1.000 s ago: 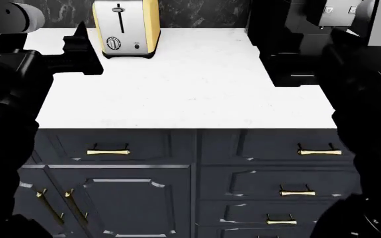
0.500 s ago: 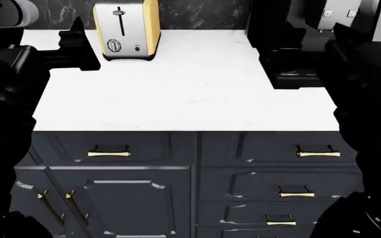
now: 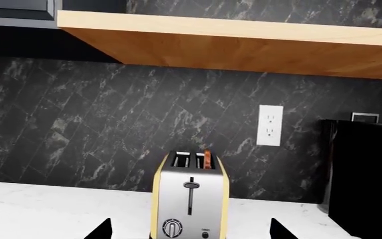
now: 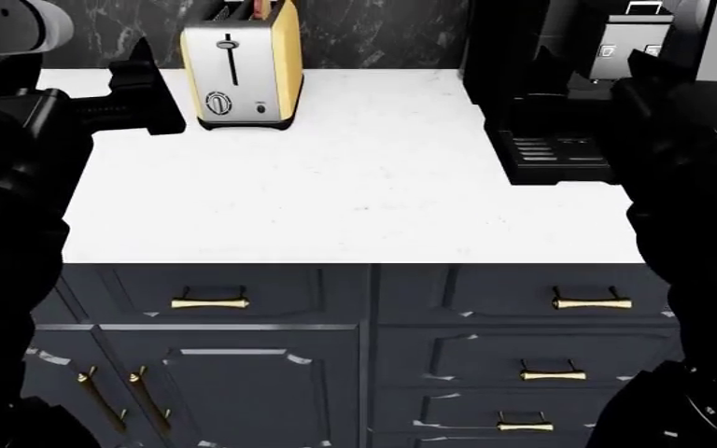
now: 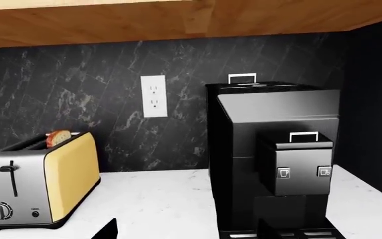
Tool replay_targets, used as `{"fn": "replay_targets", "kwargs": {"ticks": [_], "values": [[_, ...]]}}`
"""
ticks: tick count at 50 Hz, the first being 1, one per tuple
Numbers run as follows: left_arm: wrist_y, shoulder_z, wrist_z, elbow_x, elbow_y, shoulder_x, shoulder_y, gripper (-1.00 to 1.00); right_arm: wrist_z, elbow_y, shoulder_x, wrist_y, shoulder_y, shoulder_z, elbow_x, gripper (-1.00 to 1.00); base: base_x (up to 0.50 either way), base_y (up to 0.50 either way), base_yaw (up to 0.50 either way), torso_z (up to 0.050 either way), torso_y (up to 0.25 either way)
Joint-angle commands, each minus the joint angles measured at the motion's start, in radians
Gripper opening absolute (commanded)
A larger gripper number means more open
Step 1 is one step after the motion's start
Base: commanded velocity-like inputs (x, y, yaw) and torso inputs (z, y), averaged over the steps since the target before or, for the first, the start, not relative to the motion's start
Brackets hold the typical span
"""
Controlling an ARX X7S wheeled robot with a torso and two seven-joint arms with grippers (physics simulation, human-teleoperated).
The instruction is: Push down the lever of the toaster to turn it on.
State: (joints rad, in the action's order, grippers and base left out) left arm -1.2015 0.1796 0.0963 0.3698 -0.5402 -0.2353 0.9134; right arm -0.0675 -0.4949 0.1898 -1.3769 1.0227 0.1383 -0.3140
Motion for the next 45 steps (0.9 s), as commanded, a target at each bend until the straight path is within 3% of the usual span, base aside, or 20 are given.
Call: {"fn": "replay_targets", "kwargs": {"ticks": [1,11,16,45], "values": [[0.011,-0.006,0.008,-0.002,0.011,-0.002,0.001,1.0,-0.007,-0.001,0.002,-0.003,-0.001,-0.001,-0.006,1.0,0.0,0.0,0.0,0.05,0.0],[0.014,-0.006,0.014,0.001,0.006,-0.006,-0.001,1.0,-0.011,-0.004,0.002,-0.003,-0.003,0.0,-0.013,1.0,0.0,0.0,0.0,0.05,0.0],[-0.006,0.003,0.024,0.006,-0.001,-0.004,0.001,1.0,-0.012,0.001,0.001,-0.005,0.001,0.004,-0.018,1.0,0.0,0.03,0.0,0.0,0.0],[-0.005,0.0,0.036,0.018,-0.004,-0.013,-0.003,1.0,-0.022,0.003,0.001,-0.01,0.003,0.014,-0.041,1.0,0.0,0.5,0.0,0.0,0.0]]}}
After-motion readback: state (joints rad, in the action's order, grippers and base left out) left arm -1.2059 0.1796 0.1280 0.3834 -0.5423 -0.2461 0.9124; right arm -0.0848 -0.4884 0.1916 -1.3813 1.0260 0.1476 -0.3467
